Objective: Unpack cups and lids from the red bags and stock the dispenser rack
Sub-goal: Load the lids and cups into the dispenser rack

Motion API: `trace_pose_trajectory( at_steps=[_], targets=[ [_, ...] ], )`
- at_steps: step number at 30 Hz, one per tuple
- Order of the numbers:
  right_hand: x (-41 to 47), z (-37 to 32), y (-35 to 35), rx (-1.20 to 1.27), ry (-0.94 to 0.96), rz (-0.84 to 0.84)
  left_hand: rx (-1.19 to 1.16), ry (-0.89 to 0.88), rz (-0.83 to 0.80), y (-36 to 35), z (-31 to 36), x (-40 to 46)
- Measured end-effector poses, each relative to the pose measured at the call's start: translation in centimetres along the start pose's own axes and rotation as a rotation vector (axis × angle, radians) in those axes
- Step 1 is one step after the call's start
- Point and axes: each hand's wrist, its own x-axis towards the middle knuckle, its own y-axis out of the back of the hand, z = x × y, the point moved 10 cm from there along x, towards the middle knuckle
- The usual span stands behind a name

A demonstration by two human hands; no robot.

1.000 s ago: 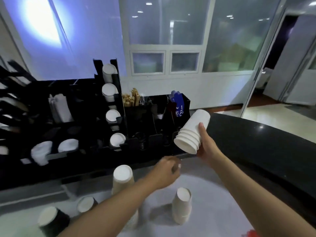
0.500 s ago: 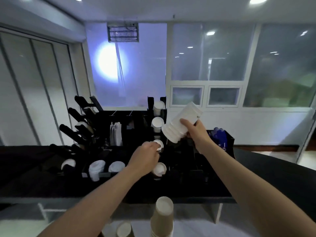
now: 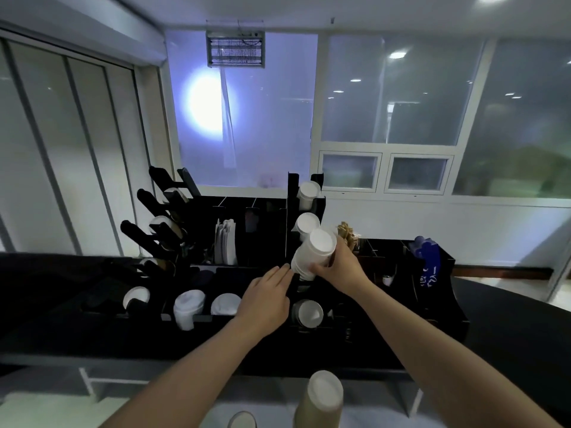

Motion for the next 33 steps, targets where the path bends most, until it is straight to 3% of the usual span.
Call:
trace_pose_trajectory(
  at_steps=[8, 15, 18, 21, 23, 27, 33],
  targets=[
    [-1.0, -1.1, -2.2, -0.331, 0.241, 0.023, -0.068, -0.013, 0.061, -0.4, -0.3, -0.1],
    [-0.4, -0.8, -2.2, -0.464, 0.13, 0.041, -0.096, -0.016, 0.094, -0.7, 0.1, -0.4],
    [-0.9, -0.8, -1.2, -0.365, 0.078, 0.012, -0.072, -0.028, 0.197, 1.3, 1.5, -0.7],
    [-2.9, -0.9, 2.4, -0.225, 0.088, 0.165, -0.109, -0.15, 0.376, 4.1, 5.8, -1.7],
    [-5.0, -0.2, 4.7, -0.224, 0.107, 0.217, -0.122, -0.183, 0.349, 4.2, 9.2, -2.1],
    [-10.1, 4.2, 8.4, -0.258, 0.005, 0.161, -0.179, -0.238, 0.282, 2.7, 15.9, -3.2],
    [-19.6, 13.1, 10.7, -0.282, -0.224, -0.001, -0.184, -0.261, -0.042, -4.9, 23.0, -5.4]
  ],
)
